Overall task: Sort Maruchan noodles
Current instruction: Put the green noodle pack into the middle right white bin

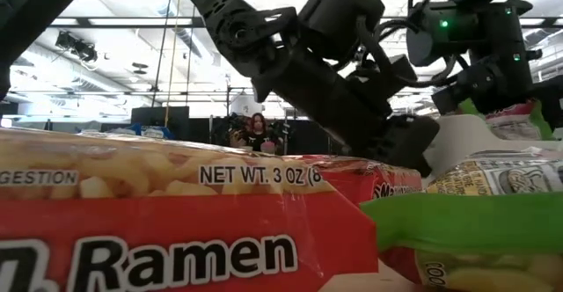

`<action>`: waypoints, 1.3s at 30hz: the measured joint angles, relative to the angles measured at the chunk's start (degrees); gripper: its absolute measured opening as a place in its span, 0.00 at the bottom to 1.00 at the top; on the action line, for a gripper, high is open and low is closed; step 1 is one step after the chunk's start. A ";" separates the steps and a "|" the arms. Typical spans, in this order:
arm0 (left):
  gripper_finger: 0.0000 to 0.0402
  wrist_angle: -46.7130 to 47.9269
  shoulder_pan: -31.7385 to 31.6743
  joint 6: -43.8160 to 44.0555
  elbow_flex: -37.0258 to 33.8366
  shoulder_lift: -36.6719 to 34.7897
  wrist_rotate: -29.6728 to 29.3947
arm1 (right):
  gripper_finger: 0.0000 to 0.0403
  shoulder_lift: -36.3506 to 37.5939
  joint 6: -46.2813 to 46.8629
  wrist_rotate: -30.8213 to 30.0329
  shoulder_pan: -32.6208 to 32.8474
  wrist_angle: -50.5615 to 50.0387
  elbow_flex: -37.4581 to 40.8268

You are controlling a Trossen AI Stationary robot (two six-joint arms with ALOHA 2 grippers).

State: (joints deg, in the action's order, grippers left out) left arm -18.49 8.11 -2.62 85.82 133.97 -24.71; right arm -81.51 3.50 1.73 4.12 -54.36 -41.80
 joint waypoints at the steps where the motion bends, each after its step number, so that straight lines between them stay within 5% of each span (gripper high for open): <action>1: 0.47 -1.43 -0.01 -1.20 -0.02 0.00 0.02 | 0.31 0.15 0.63 0.56 0.00 0.36 -0.03; 9: 0.47 -3.50 0.52 -2.32 -0.17 -0.44 -0.91 | 0.31 8.41 7.08 2.78 1.54 3.37 -0.19; 17: 0.47 1.50 1.57 -2.05 0.16 -2.35 -1.68 | 0.31 13.94 10.17 0.96 3.27 -9.69 -0.57; 32: 0.47 5.00 2.20 4.42 0.00 -2.66 0.15 | 0.31 -5.04 12.06 2.53 7.15 -7.71 2.44; 39: 0.47 4.26 2.34 3.49 -0.13 -1.79 0.57 | 0.31 -5.17 11.32 -0.79 10.15 7.40 -0.12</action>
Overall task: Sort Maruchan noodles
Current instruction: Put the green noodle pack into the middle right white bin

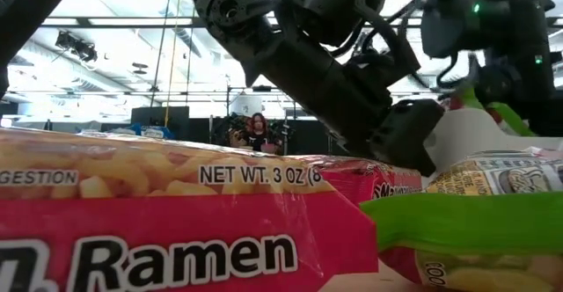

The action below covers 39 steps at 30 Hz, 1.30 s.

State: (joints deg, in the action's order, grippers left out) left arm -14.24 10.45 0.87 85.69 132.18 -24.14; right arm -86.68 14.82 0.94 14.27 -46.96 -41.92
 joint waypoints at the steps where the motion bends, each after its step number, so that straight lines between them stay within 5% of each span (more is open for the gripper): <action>1: 0.47 -0.28 -0.03 -0.02 -0.02 0.00 0.28 | 0.31 0.85 0.00 0.27 0.39 1.42 0.21; 8: 0.47 -0.38 1.19 -0.12 -0.11 -0.41 0.10 | 0.31 5.90 1.15 1.41 2.63 10.53 3.93; 25: 0.47 0.82 1.25 1.38 0.04 -1.19 -1.37 | 0.32 14.60 8.95 -7.39 7.09 25.24 14.04; 39: 0.47 11.68 -0.98 1.60 0.42 -5.46 1.73 | 0.58 18.07 6.52 -2.61 6.89 17.54 12.73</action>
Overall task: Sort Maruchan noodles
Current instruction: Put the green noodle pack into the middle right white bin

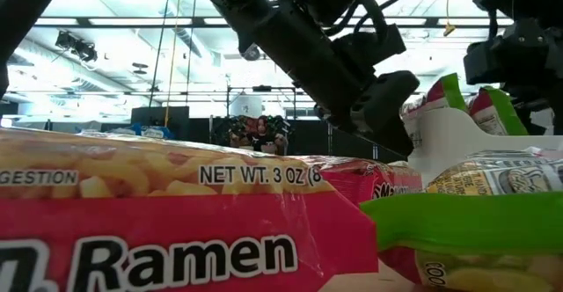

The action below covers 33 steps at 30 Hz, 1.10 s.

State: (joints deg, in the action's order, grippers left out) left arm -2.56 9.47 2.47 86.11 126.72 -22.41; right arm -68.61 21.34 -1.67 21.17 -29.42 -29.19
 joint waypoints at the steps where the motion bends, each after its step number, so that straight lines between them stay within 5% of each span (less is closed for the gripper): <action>1: 0.47 0.41 -0.08 0.06 0.00 0.00 0.21 | 0.59 -0.38 -0.33 -0.01 0.00 0.10 0.00; 7: 0.47 6.44 -0.06 -1.79 -0.16 -3.64 0.81 | 0.59 0.12 -1.56 0.12 -0.07 -9.94 -3.57; 15: 0.47 27.34 0.73 3.52 -0.13 -17.30 3.86 | 0.56 1.23 -10.62 -3.91 2.75 -31.22 -22.05; 21: 0.47 42.08 4.97 17.29 -0.17 -24.78 12.76 | 0.55 -3.02 -19.69 -4.70 10.45 -28.45 -34.23; 33: 0.47 54.06 17.65 36.48 -0.23 -28.13 7.58 | 0.55 -26.29 -24.45 -9.01 25.06 -18.50 -47.08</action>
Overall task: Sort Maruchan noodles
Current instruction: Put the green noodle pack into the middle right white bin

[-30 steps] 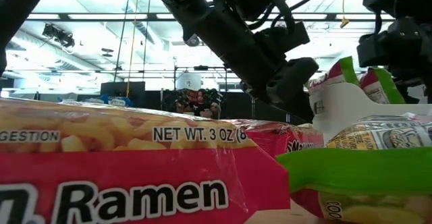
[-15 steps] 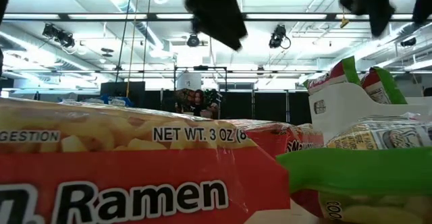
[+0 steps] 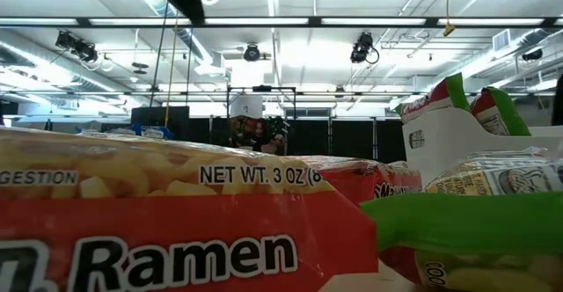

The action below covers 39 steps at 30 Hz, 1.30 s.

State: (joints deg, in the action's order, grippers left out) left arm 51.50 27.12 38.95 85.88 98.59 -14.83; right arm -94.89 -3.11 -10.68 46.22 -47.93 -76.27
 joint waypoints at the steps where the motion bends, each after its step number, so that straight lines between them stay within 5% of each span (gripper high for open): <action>1: 0.47 -0.15 0.70 0.99 -0.01 0.00 -0.05 | 0.55 -1.48 -0.04 -0.62 0.60 1.12 -0.44; 10: 0.47 -0.48 4.63 2.97 -0.01 0.00 -0.66 | 0.52 -12.83 -2.10 -5.59 2.99 10.02 -0.75; 18: 0.47 -10.92 7.65 6.61 -0.01 -0.56 -2.99 | 0.49 -18.62 2.11 0.10 3.09 17.52 -0.75; 23: 0.47 -22.04 10.17 5.54 0.03 -0.57 -5.85 | 0.48 -19.28 3.99 -2.85 4.10 14.65 -0.72; 30: 0.47 -23.70 11.41 7.08 0.03 -0.55 -9.54 | 0.48 -17.32 5.95 -9.24 4.34 14.08 -0.75; 39: 0.47 -29.93 14.71 8.47 0.01 -0.55 -13.68 | 0.47 -20.43 8.45 -10.07 4.23 15.12 -0.57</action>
State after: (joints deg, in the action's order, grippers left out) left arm 21.57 41.82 47.42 85.89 98.04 -28.51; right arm -115.32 5.34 -20.75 50.46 -32.81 -76.84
